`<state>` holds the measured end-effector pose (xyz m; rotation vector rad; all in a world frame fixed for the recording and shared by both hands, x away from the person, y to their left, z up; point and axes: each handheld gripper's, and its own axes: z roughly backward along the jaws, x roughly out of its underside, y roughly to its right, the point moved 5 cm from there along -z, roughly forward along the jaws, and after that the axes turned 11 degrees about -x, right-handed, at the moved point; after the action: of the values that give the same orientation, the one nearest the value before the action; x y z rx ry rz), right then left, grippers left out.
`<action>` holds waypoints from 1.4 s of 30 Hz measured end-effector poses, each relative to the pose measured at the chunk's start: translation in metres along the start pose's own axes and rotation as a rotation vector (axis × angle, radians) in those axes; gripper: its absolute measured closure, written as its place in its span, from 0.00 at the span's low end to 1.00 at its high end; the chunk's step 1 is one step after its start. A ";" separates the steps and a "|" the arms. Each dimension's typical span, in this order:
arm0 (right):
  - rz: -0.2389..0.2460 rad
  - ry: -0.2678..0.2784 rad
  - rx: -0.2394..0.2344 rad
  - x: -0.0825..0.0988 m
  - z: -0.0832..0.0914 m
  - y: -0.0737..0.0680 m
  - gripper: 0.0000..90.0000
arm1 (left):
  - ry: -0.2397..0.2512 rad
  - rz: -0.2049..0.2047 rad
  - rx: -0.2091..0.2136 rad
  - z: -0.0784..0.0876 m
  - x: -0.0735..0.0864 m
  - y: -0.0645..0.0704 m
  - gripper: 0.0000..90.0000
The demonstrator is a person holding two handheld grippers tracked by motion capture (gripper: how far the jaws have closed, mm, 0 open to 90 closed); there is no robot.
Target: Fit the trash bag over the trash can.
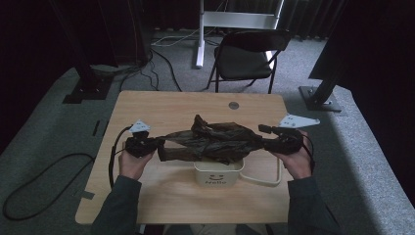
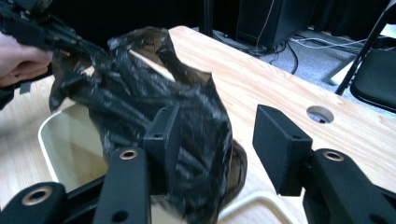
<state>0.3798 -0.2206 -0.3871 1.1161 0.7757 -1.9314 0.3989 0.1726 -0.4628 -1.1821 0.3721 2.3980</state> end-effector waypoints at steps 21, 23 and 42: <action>-0.013 -0.098 -0.018 -0.036 -0.059 0.015 0.60 | 0.001 -0.022 0.002 -0.003 0.000 0.005 0.99; -0.023 -0.134 -0.038 -0.034 -0.068 0.017 0.61 | 0.000 -0.023 0.001 -0.003 0.000 0.005 0.99; -0.107 -0.226 0.097 0.005 -0.061 0.033 0.99 | 0.001 0.000 -0.008 0.000 0.001 -0.003 0.99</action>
<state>0.4317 -0.1912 -0.4216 0.9070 0.6342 -2.1605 0.4003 0.1754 -0.4637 -1.1868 0.3632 2.4006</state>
